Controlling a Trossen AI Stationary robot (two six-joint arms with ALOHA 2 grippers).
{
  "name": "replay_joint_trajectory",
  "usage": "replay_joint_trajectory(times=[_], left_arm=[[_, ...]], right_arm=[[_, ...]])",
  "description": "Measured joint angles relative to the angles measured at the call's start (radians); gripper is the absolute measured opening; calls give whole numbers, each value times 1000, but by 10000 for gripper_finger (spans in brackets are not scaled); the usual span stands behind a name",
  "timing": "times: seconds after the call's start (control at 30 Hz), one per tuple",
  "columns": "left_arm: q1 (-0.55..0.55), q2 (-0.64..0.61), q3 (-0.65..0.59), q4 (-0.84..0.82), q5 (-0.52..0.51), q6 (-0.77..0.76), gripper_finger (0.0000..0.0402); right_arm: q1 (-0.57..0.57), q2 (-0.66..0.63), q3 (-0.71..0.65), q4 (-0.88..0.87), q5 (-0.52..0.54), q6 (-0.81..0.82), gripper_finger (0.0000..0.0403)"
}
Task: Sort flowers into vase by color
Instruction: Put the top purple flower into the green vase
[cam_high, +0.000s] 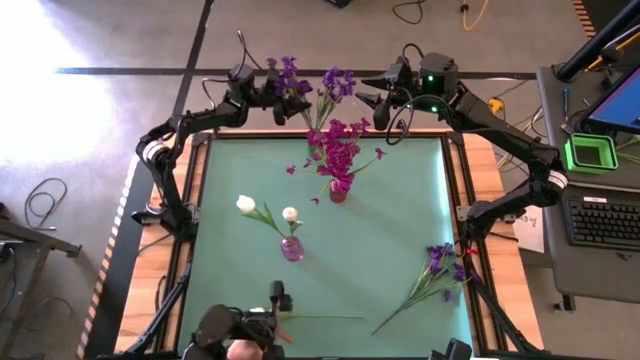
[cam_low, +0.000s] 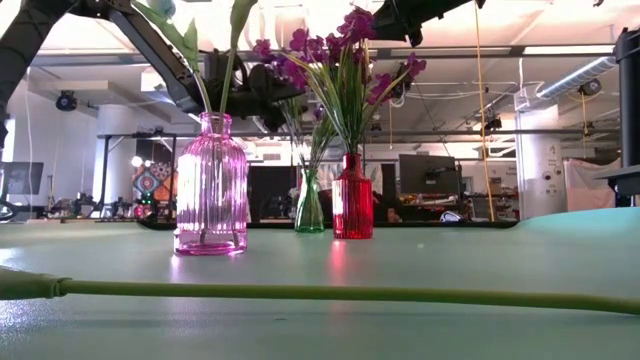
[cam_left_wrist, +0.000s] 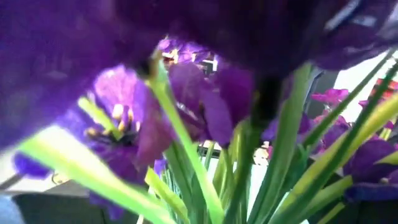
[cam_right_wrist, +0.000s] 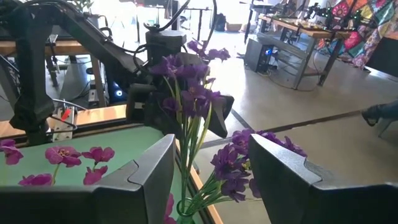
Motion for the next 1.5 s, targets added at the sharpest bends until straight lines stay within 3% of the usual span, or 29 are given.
replay_joint_trajectory(times=[0.17, 0.3, 0.5, 0.73, 1.0, 1.37, 1.5], left_arm=[[-5, 0, 17, -75, -15, -53, 335], [-5, -1, 67, -265, -12, -32, 335], [-5, -1, 198, -647, -36, 174, 335], [-5, -1, 382, -1096, -209, 462, 335], [-8, -1, 476, -1280, -278, 529, 335], [-12, -1, 645, -1588, -285, 599, 335], [-21, -1, 659, -1618, -396, 591, 335]], right_arm=[[0, 0, 0, 0, 0, 1, 196], [0, 0, 0, 0, 0, 2, 196], [0, 0, 0, -3, 0, 2, 196], [0, 0, 0, -7, 0, -1, 196], [0, 0, 0, -8, 0, -8, 196], [0, 0, 0, -8, 0, -8, 196], [0, 0, 0, -7, 0, -8, 196]])
